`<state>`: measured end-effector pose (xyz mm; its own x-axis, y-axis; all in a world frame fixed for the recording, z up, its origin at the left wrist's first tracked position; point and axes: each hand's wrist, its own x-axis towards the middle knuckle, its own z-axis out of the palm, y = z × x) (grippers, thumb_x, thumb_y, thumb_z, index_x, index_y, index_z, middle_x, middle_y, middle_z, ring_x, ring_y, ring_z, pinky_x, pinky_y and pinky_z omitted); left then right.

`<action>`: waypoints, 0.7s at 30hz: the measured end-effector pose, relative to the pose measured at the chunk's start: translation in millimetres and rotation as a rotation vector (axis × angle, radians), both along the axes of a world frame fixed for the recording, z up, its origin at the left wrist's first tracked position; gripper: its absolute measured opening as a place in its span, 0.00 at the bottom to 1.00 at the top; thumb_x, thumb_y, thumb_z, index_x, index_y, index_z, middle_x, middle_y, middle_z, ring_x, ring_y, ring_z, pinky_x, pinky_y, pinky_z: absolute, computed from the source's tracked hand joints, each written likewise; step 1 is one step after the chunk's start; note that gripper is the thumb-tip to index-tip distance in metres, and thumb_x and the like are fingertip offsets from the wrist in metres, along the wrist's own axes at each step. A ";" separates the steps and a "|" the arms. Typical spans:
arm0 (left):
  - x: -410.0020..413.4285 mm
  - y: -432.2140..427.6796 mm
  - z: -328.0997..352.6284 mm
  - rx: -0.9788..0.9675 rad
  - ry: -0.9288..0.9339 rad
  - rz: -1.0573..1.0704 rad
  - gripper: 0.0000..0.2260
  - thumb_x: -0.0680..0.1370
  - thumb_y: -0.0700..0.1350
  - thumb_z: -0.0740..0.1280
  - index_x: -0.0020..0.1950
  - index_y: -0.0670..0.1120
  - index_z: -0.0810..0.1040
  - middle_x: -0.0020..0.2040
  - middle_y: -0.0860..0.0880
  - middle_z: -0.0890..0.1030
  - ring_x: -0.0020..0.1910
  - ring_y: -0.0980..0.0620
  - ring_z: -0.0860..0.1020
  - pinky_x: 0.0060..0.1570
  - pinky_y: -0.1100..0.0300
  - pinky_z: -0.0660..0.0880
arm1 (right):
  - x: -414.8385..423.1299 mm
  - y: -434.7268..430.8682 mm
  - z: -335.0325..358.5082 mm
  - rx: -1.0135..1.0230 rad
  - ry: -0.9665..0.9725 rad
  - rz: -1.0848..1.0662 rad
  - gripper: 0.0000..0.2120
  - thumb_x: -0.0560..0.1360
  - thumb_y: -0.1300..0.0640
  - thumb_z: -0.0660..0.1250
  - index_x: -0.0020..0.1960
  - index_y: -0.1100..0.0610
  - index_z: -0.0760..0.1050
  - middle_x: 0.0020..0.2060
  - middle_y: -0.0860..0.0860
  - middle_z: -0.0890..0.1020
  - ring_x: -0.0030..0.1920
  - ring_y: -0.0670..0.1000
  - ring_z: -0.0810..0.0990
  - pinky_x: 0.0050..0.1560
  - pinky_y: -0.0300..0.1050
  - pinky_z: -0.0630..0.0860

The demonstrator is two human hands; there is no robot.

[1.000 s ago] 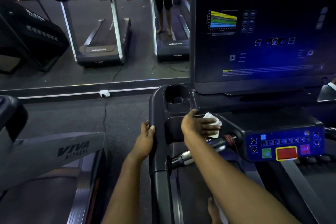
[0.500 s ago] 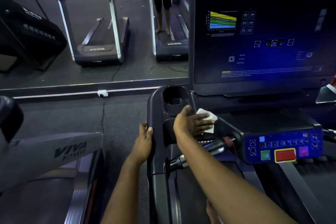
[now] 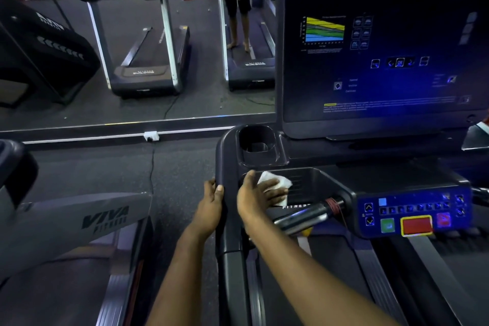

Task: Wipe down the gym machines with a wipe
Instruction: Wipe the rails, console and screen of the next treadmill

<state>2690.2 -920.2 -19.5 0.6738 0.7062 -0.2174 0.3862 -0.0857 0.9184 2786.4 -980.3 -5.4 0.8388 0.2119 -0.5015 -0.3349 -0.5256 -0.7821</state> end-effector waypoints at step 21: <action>-4.9 -3.9 12.0 -0.037 0.043 -0.040 0.18 0.87 0.52 0.51 0.77 0.49 0.58 0.64 0.51 0.71 0.60 0.51 0.72 0.58 0.57 0.67 | -5.4 11.4 20.9 0.012 0.297 -0.076 0.61 0.64 0.15 0.41 0.82 0.57 0.45 0.79 0.69 0.43 0.79 0.70 0.42 0.76 0.70 0.43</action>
<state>2685.3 -924.1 -7.4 0.6907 0.6702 -0.2716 0.4219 -0.0684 0.9041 2781.0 -968.8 15.5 0.6694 0.1618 -0.7251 -0.5876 -0.4818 -0.6500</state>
